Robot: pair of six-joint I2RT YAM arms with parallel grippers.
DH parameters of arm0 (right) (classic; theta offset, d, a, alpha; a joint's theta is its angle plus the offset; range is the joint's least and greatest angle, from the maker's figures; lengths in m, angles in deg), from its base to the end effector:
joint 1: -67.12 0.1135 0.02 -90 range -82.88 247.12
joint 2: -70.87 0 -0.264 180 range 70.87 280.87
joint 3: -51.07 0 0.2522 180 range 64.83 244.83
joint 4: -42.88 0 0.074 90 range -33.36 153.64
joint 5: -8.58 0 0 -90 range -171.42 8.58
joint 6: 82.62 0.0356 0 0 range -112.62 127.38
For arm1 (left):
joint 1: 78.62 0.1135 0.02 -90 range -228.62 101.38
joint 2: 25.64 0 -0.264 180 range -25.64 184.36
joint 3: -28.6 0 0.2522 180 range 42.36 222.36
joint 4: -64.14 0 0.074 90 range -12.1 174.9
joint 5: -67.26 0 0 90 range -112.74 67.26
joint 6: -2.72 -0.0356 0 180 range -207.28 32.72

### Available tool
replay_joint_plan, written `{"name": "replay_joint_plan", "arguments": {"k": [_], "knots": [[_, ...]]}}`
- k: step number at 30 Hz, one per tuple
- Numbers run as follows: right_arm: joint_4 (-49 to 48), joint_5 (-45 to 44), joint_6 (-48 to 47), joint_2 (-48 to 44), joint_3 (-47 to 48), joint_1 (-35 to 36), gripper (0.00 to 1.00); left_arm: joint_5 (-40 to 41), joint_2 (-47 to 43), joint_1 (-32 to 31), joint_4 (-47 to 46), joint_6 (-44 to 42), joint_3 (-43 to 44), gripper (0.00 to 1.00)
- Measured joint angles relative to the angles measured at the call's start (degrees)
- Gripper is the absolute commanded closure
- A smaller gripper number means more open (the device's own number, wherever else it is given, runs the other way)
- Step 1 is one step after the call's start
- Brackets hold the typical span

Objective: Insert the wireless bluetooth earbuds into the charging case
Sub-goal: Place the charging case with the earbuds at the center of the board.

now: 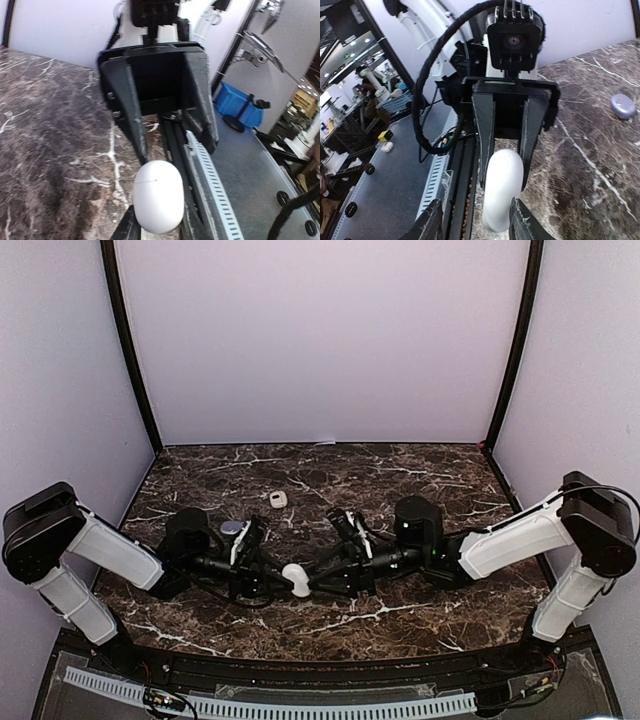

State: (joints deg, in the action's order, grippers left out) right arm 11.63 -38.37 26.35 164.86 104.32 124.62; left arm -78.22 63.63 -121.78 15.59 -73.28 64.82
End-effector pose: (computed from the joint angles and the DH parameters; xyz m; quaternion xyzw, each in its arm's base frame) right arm 0.1558 0.2898 0.1958 -0.4581 0.5920 0.5920 0.2989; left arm 0.1711 -0.2007 0.1685 0.4694 0.5495 -0.5876 0.3641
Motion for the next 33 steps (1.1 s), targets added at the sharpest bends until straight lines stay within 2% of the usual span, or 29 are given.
{"name": "replay_joint_plan", "arguments": {"k": [8, 13, 20, 28, 29, 30, 31, 33], "knots": [[3.3, -18.1, 1.3, -9.7, -6.8, -5.8, 0.53, 22.1, -4.9, 3.2, 13.7, 2.0, 3.4, 0.84], [7.5, -29.5, 2.5, -12.0, -6.8, -7.0, 0.54, 29.7, -3.0, 5.1, 22.3, 5.2, 9.9, 0.84], [12.2, -37.6, 3.9, -14.6, -8.9, -8.4, 0.54, 30.4, 5.2, 9.0, 30.3, 9.2, 18.3, 0.82], [14.0, -41.4, 3.9, -18.1, -10.7, -9.1, 0.55, 24.4, 16.6, 12.9, 37.2, 13.0, 28.4, 0.77], [14.2, -41.6, 3.9, -18.2, -10.8, -9.2, 0.55, 23.6, 17.9, 12.9, 37.8, 13.4, 29.3, 0.75], [14.3, -41.8, 3.9, -18.2, -10.8, -9.3, 0.55, 23.0, 18.8, 12.9, 38.4, 13.7, 29.8, 0.68], [14.5, -41.9, 3.9, -18.2, -10.8, -9.4, 0.55, 22.7, 19.5, 12.9, 39.1, 13.9, 30.0, 0.58], [15.2, -42.3, 3.9, -18.2, -10.8, -9.6, 0.54, 22.1, 19.9, 12.9, 40.3, 14.0, 30.0, 0.29]]}}
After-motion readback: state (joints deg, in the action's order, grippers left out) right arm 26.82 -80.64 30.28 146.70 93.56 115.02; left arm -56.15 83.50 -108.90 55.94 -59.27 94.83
